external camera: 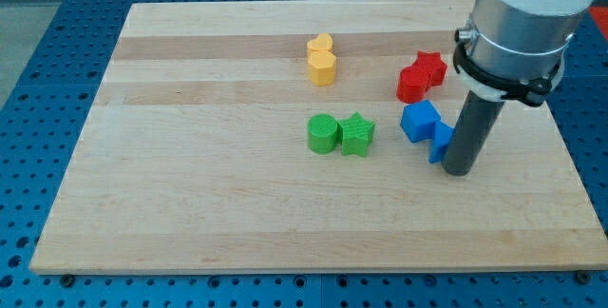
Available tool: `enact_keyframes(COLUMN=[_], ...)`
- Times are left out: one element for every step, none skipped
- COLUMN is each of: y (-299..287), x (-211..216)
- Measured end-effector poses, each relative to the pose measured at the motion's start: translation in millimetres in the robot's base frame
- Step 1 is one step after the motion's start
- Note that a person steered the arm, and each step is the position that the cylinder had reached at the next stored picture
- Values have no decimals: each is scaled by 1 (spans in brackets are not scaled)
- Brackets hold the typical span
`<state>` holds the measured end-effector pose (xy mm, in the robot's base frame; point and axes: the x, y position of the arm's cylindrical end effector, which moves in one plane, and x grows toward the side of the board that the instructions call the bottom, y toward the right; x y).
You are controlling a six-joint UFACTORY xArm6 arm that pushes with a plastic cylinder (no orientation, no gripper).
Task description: Separate the yellow blocks
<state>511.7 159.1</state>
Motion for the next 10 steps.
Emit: enact_keyframes(y=[-1, -18, -56, -99, -146, -176, -178, -178, -172, -155], x=[4, 18, 23, 23, 22, 7, -32, -66, -93, -109])
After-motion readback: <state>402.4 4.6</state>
